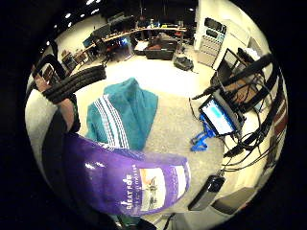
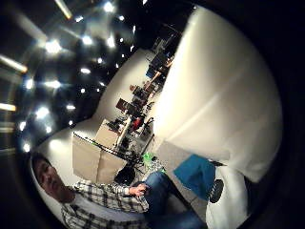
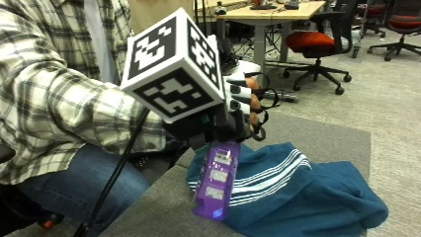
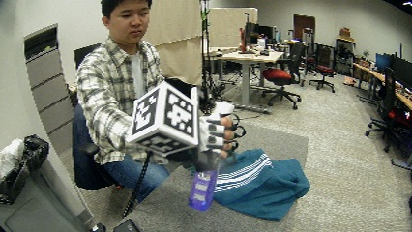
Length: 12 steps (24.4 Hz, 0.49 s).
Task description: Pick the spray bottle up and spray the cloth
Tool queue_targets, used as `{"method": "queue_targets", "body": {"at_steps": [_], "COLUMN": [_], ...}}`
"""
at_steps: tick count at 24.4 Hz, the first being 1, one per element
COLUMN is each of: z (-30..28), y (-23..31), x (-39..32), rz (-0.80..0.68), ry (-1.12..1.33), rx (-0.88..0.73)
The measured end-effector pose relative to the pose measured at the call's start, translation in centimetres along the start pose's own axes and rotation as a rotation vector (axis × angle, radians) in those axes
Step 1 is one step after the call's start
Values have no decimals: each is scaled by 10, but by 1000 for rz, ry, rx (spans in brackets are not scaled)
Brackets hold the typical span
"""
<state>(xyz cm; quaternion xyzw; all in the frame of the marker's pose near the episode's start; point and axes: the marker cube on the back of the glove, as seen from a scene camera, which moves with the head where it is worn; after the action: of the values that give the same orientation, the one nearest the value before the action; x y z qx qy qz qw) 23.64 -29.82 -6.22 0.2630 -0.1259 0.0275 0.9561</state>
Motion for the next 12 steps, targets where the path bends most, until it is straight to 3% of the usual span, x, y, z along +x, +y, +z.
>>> {"method": "queue_targets", "body": {"at_steps": [12], "z": [43], "y": [-12], "x": [-30], "rz": [-100], "ry": [226], "rx": [-217]}}
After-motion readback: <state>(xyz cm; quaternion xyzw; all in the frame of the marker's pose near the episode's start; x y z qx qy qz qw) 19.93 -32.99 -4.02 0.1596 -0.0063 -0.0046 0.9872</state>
